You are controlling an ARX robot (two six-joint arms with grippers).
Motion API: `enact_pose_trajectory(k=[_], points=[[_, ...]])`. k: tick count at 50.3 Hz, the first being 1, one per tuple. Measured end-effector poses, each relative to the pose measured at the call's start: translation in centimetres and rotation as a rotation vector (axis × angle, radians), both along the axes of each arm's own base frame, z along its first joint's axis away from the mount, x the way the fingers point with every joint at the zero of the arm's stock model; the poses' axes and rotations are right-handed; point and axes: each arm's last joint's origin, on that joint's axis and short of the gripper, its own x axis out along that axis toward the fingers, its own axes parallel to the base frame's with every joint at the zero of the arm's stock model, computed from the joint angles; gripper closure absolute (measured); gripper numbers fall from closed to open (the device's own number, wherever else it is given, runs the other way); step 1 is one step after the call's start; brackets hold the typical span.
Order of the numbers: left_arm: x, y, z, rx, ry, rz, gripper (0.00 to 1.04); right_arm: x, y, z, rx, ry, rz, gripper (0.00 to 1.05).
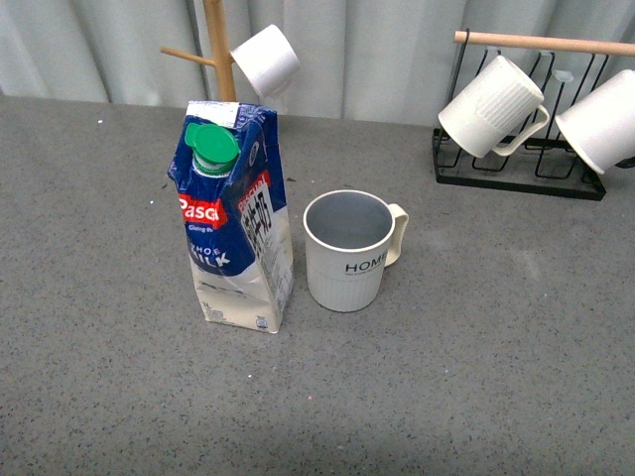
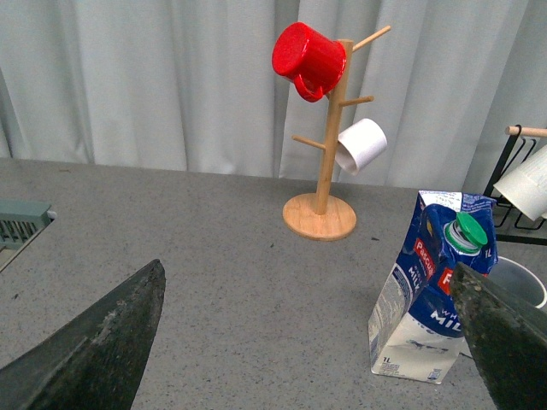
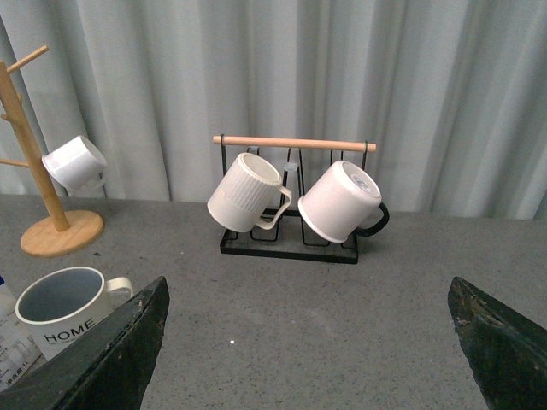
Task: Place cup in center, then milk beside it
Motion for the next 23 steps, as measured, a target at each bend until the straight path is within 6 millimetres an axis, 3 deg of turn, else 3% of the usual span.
enact_pose_trajectory(k=[23], points=[[0.0, 0.0, 0.0, 0.0, 0.0, 0.0, 0.07, 0.0, 0.0, 0.0, 0.0, 0.0, 0.0, 0.09]])
